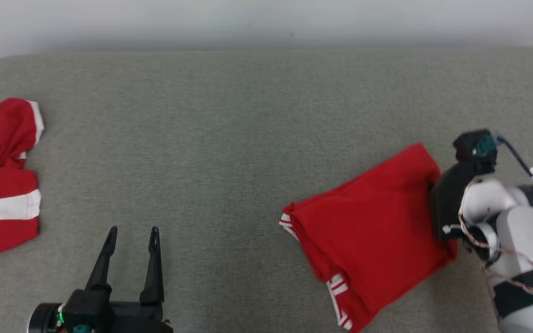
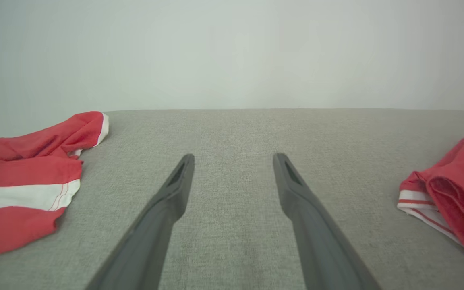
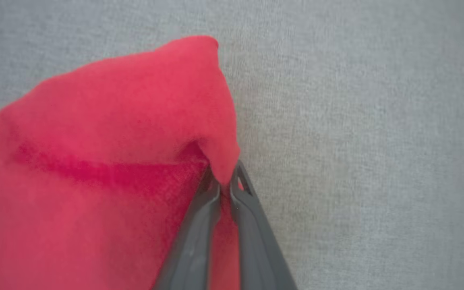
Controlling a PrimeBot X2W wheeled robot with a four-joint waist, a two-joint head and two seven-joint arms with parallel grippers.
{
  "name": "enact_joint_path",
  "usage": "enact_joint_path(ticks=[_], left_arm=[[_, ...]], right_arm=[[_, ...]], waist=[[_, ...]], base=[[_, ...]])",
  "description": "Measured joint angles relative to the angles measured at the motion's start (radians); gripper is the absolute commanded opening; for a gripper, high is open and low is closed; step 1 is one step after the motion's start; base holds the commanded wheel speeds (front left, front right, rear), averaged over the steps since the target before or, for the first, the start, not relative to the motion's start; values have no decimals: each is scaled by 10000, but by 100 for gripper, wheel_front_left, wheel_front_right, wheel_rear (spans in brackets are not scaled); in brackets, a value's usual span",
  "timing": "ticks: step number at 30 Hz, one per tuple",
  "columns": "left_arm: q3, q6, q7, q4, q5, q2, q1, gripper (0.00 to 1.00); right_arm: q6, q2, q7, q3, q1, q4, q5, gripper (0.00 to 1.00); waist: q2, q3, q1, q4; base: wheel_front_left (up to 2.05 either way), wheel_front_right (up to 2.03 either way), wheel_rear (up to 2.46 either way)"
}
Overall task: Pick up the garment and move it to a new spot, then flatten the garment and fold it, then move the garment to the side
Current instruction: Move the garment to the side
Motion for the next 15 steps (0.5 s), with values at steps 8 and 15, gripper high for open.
enact_joint_path(ticks=[8, 15], left_arm=[[-48, -157, -2, -483, 265, 86, -581, 100], [-234, -249, -2, -811, 495, 387, -824, 100]], right_arm=[[2, -750, -545, 138, -1766, 1152, -100, 0], [2, -1841, -1381, -205, -2496, 1875, -773, 0]], waist=[[1, 728, 0, -799], [0, 1425, 0, -1547]], base=[[0, 0, 0], [0, 0, 0]])
